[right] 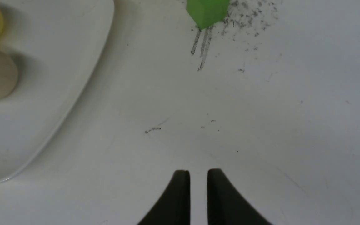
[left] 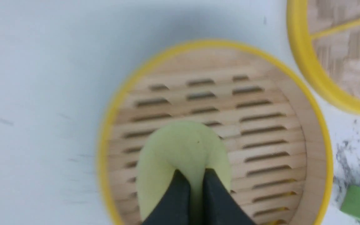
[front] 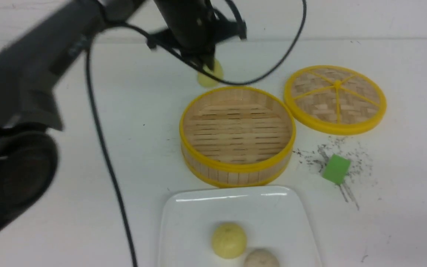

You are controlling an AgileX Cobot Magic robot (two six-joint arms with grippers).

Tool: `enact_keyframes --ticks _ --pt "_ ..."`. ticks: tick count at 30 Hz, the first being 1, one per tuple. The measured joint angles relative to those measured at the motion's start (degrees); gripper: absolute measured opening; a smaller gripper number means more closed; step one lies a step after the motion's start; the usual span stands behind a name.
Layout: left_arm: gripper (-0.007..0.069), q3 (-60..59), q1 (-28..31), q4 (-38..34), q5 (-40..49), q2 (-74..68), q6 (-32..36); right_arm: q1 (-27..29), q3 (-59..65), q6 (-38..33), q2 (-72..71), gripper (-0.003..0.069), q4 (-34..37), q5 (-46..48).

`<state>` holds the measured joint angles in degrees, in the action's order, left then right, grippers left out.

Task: Put the steamed buns into the plate on the white tablecloth.
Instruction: 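Carry the bun from the bamboo steamer to the plate with the left gripper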

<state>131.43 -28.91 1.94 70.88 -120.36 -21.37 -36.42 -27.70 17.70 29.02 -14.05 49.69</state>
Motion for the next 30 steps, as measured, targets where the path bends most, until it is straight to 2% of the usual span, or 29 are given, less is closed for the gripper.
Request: enact_keyframes --ticks 3,7,11,15,18,21,24,27,30 --pt "0.0022 -2.0 -1.5 4.0 0.0 6.4 0.6 0.0 0.0 0.0 0.0 0.0113 0.1 0.1" --pt "0.0022 -9.3 -5.0 4.0 0.0 14.0 1.7 0.0 0.0 0.0 0.0 0.0114 0.1 0.1" --pt "0.0022 -22.6 -6.9 3.0 0.0 22.3 1.8 0.0 0.0 0.0 0.0 0.0118 0.1 0.1" --pt "0.0022 -36.0 -6.9 2.6 0.0 29.3 -1.0 0.0 0.0 0.0 0.0 0.0119 0.1 0.1" --pt "0.0022 -48.7 -6.9 -0.5 0.0 34.3 -4.2 0.0 0.0 0.0 0.0 0.0123 0.2 0.1" --pt "0.0023 -57.2 -7.8 -3.0 -2.3 36.4 -6.0 0.0 0.0 0.0 0.0 0.0125 0.2 0.1" --pt "0.0027 -68.0 -11.8 -5.1 -10.2 36.6 -9.0 0.0 0.0 0.0 0.0 0.0126 0.3 0.1" --pt "0.0039 -72.7 -14.3 -5.8 -14.5 34.9 -12.7 0.0 0.0 0.0 0.0 0.0129 0.3 0.1" --pt "0.0062 -73.7 -14.3 -5.7 -16.9 33.1 -13.8 0.0 0.0 0.0 0.0 0.0132 0.6 0.1"
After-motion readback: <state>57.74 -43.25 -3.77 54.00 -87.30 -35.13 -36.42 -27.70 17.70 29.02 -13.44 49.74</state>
